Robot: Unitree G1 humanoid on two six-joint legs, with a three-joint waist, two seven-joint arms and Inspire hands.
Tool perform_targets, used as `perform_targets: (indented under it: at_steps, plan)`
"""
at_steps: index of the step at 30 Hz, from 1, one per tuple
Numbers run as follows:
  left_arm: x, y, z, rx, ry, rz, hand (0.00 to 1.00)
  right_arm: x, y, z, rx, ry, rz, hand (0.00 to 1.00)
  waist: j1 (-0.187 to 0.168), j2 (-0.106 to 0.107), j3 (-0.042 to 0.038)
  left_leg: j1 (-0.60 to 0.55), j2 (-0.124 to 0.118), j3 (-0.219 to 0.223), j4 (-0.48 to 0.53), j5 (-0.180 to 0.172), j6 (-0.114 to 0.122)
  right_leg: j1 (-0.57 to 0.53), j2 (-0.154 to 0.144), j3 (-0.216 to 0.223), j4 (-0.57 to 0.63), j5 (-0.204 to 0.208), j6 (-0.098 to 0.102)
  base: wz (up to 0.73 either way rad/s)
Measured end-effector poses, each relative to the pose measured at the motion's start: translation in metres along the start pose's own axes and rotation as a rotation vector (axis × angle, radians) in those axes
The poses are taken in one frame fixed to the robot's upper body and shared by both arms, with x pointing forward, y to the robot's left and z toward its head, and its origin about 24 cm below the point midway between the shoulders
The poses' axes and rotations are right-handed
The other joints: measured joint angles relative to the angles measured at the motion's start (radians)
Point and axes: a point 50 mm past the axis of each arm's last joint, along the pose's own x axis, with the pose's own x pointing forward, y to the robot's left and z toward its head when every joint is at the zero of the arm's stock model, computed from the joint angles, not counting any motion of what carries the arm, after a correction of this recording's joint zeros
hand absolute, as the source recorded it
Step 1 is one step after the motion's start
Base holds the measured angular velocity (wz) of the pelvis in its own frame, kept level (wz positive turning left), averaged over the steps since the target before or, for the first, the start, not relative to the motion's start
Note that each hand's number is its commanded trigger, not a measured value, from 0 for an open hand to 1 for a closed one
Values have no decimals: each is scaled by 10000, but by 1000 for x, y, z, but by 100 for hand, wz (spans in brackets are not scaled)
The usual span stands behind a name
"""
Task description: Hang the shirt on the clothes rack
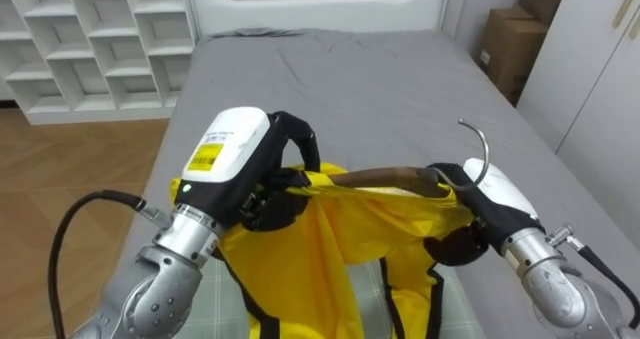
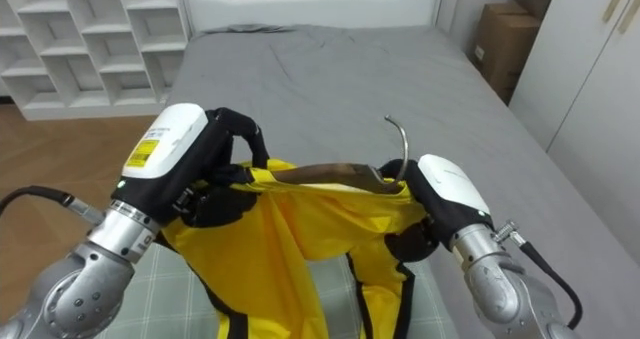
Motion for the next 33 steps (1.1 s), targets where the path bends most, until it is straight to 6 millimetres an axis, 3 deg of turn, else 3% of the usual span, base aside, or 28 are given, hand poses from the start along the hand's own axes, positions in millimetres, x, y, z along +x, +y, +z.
perform_targets:
  at_steps: [7, 14, 15, 33]
  plan:
    - [0, 0, 2, -35, -242, -16, 100, -1, 4, -5, 31, 158, 151, 74, 1, 0, 0, -2, -37, -81, -1, 1, 2, 30, -41, -134, 0, -19, 31, 3]
    - [0, -1, 4, -56, -407, -14, 100, -2, 5, -8, 39, 291, 223, 88, -1, 0, -1, -6, -50, -111, -8, -2, 9, 33, -40, -144, 4, -21, 34, 0]
    - [0, -1, 5, -63, -449, -9, 100, -2, 6, -10, 45, 351, 254, 100, 1, 1, -2, -7, -51, -116, -9, -4, 12, 33, -38, -146, 6, -21, 34, 0]
    - [0, 1, 3, -45, -410, 142, 100, -3, 6, -11, 283, 378, 226, 100, 0, 18, -27, -8, -53, -115, 33, -2, 13, 42, -45, -141, 11, -20, 34, 0]
